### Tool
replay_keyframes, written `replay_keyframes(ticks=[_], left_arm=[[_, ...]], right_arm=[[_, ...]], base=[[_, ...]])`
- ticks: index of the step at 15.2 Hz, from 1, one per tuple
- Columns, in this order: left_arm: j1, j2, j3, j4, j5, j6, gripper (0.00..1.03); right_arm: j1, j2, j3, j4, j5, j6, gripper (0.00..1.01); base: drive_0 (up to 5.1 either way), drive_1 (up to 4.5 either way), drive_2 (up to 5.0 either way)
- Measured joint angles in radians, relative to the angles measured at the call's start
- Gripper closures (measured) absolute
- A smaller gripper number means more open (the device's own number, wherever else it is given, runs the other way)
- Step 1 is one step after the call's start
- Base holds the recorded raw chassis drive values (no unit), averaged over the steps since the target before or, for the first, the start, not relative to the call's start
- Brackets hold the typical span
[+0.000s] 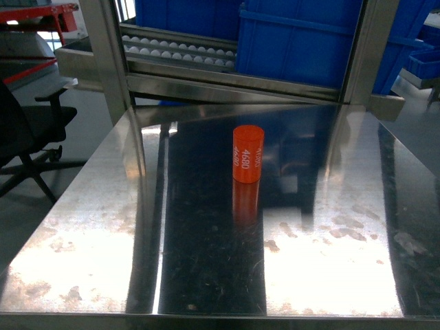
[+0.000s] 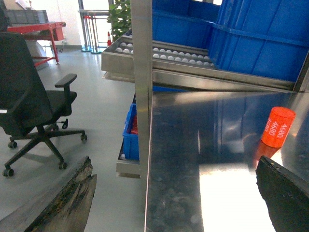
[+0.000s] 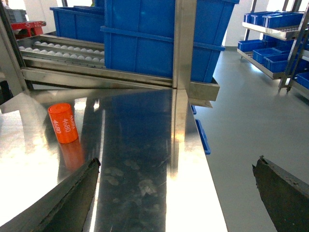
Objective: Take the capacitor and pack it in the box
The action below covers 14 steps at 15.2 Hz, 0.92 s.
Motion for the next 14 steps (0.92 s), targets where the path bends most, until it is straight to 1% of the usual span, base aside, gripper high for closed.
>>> replay_keyframes(ticks=[3,4,5,6,7,8,9,10,11,12,14], left_arm=[[0.000,0.000,0.000,0.000,0.000,0.000,0.05],[-0.023,0.051,0.002,0.025,-0.038,-0.033,0.05],[-0.074,0.248,0.023,0.189,-0.085,-0.083,0.05],[-0.111,0.495,0.062,0.407,-0.097,-0.118,0.05],[-0.131,0.719,0.115,0.607,-0.106,-0.130,0.05],[-0.182,1.054,0.245,0.851,-0.111,-0.132,0.05],[-0.220,1.250,0.335,0.934,-0.111,-0.131,0.05],[-0.259,1.432,0.433,0.945,-0.111,-0.127,0.05],[-0.298,1.563,0.517,0.930,-0.109,-0.123,0.05],[-0.334,1.667,0.600,0.916,-0.093,-0.117,0.05],[-0.397,1.803,0.734,0.883,-0.068,-0.098,0.05]], right_arm=[[0.000,0.000,0.000,0.000,0.000,0.000,0.03],[0.000,0.000,0.000,0.000,0.000,0.000,0.03],[0.000,0.000,0.000,0.000,0.000,0.000,0.03],[0.000,0.000,0.000,0.000,0.000,0.000,0.03],[0.000,0.000,0.000,0.000,0.000,0.000,0.03],[0.000,0.000,0.000,0.000,0.000,0.000,0.03],[0.000,0.000,0.000,0.000,0.000,0.000,0.03],[0.000,0.000,0.000,0.000,0.000,0.000,0.03],[0.000,0.000,0.000,0.000,0.000,0.000,0.03],[0.000,0.000,0.000,0.000,0.000,0.000,0.03],[0.000,0.000,0.000,0.000,0.000,0.000,0.03]], base=[[0.0,0.00,0.0],[0.0,0.00,0.0],[0.0,0.00,0.0],[0.0,0.00,0.0],[0.0,0.00,0.0],[0.0,0.00,0.0],[0.0,0.00,0.0],[0.0,0.00,0.0],[0.0,0.00,0.0],[0.0,0.00,0.0],[0.0,0.00,0.0]])
